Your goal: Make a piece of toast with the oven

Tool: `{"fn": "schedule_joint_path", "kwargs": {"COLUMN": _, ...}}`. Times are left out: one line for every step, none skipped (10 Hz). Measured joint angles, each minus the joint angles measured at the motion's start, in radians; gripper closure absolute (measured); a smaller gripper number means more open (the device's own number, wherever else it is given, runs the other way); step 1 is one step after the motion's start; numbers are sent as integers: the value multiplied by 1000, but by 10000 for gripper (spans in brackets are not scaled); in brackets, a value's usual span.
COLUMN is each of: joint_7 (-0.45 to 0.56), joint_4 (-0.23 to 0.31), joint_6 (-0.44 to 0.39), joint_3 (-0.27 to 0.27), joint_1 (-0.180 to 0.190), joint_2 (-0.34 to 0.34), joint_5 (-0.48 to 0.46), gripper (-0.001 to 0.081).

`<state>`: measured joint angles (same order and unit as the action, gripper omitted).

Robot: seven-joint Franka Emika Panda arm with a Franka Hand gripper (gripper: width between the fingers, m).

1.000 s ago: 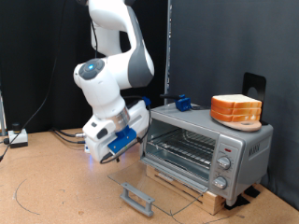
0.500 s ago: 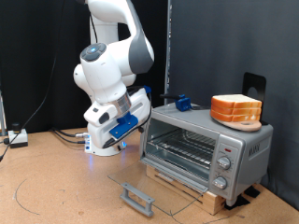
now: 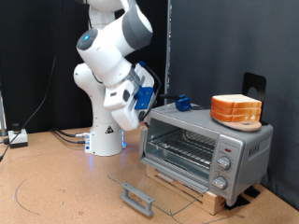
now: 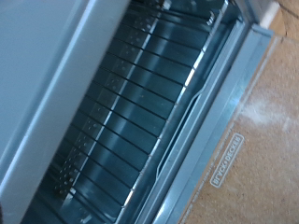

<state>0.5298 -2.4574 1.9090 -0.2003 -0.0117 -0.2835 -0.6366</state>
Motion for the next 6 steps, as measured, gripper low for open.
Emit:
{"fn": "schedule_joint_path", "kwargs": {"joint_7": 37, "joint_4": 1, "joint_6": -34, "joint_3": 3, "joint_1": 2, "joint_2": -28, "joint_5": 5, "gripper": -1}}
{"fn": "schedule_joint_path", "kwargs": {"joint_7": 13, "joint_4": -2, "joint_6": -28, "joint_3": 3, "joint_1": 0, "joint_2": -26, "joint_5": 5, "gripper": -1}}
{"fn": "schedule_joint_path", "kwargs": {"joint_7": 58, "joint_4": -2, "joint_6": -27, "joint_3": 4, "joint_1": 4, "joint_2": -30, "joint_5": -11, "gripper": -1}}
{"fn": "schedule_joint_path", "kwargs": {"joint_7": 165, "joint_4": -1, "joint_6": -43, "joint_3": 1, "joint_1": 16, "joint_2": -49, "joint_5": -43, "gripper": -1}}
{"fn": "schedule_joint_path", "kwargs": {"joint_7": 272, "joint_4": -1, "joint_6": -71, "joint_3": -2, "joint_1": 25, "joint_2": -79, "joint_5": -68, "gripper": -1}}
{"fn": "schedule_joint_path", "kwargs": {"joint_7": 375, "joint_4": -1, "joint_6": -110, "joint_3": -8, "joint_1": 32, "joint_2": -110, "joint_5": -77, "gripper": -1}}
